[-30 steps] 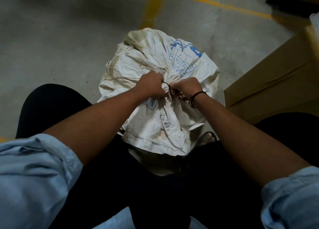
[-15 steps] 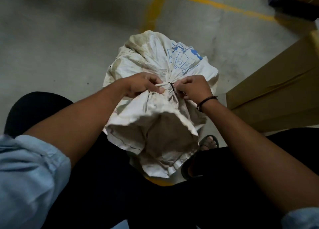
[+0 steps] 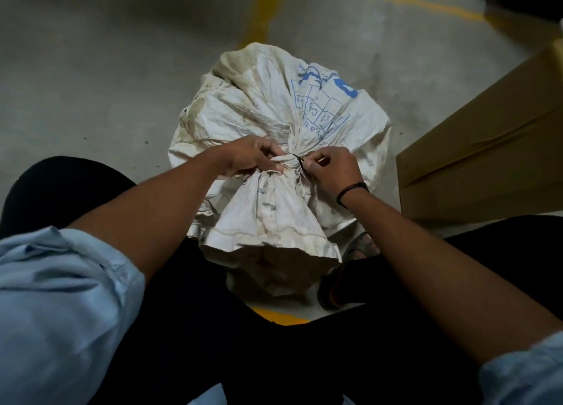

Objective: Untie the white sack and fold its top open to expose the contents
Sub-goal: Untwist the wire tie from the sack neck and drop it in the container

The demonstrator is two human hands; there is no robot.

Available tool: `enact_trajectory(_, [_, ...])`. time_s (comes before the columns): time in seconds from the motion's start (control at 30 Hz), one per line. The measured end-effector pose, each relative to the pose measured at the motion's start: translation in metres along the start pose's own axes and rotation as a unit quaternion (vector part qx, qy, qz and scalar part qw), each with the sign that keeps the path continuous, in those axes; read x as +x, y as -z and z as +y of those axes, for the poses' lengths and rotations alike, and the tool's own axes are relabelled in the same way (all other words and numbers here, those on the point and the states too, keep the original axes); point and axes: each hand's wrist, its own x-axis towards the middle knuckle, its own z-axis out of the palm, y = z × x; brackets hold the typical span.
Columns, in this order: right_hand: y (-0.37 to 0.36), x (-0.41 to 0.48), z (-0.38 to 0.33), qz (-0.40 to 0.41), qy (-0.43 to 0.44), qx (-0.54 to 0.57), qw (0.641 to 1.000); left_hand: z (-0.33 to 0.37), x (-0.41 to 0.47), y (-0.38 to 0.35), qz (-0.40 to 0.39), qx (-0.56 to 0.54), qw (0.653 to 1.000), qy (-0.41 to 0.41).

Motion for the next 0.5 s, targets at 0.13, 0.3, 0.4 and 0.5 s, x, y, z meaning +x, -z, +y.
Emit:
enact_trajectory(0.13, [0.0, 0.002, -0.003, 0.011, -0.024, -0.046, 0.999, 0.018, 0.002, -0.003, -0.003, 0.119, 0.993, 0.008])
enact_trajectory(0.3, [0.0, 0.008, -0.011, 0.015, -0.052, -0.071, 0.996, 0.025, 0.003, -0.003, 0.006, 0.176, 0.984, 0.013])
enact_trajectory(0.4, [-0.001, 0.01, -0.013, 0.014, -0.065, -0.067, 0.996, 0.024, 0.002, -0.005, 0.013, 0.161, 0.987, 0.014])
enact_trajectory(0.5, [0.0, 0.012, -0.011, 0.005, -0.06, -0.045, 0.997, 0.025, 0.002, -0.007, 0.033, 0.141, 0.989, 0.042])
